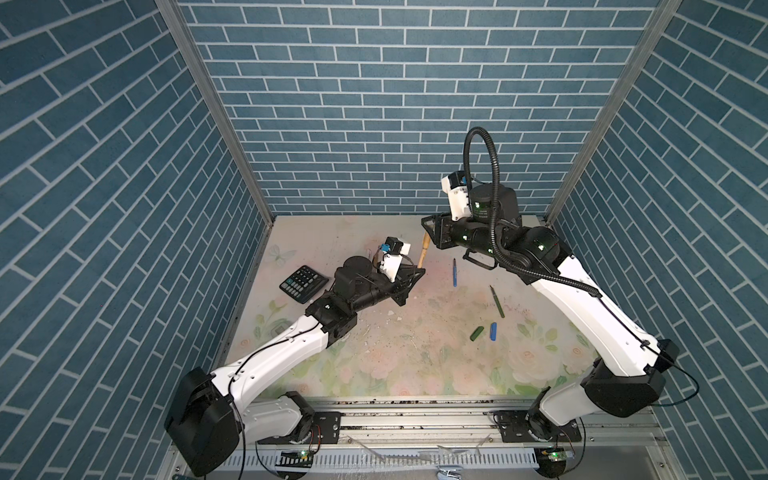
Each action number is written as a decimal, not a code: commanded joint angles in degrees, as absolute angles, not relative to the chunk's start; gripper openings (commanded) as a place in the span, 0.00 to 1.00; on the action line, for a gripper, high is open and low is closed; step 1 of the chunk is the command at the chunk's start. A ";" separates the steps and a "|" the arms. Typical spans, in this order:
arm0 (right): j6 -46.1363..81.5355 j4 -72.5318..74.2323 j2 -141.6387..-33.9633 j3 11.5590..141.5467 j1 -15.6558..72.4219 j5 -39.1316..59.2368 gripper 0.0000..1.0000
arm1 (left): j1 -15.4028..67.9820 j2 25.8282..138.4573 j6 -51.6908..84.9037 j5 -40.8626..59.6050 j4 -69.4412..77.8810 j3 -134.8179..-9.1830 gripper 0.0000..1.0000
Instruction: Insert the pens into the pen caps
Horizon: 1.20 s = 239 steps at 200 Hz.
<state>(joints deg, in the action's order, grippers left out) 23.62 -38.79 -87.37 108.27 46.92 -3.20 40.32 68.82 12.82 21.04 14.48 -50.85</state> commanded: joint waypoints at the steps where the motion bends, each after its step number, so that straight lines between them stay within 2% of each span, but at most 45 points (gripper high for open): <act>1: 23.73 -39.49 -87.45 108.86 46.69 -2.64 0.33 | 40.33 67.76 12.13 21.78 15.74 -50.89 0.00; 93: 24.50 -38.13 -86.99 106.76 46.67 1.40 0.10 | 40.34 66.85 12.96 19.89 17.97 -50.15 0.00; 164: 26.45 -33.11 -83.67 97.17 46.77 4.66 0.06 | 40.29 64.27 15.03 13.97 20.55 -57.30 0.00; 239: 27.16 -29.21 -78.90 85.82 46.98 7.27 0.05 | 39.60 67.27 16.21 11.07 20.28 -65.30 0.00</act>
<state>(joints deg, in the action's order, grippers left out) 26.74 -16.71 -78.67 91.35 45.67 2.00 41.25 67.88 14.13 16.88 6.22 -58.35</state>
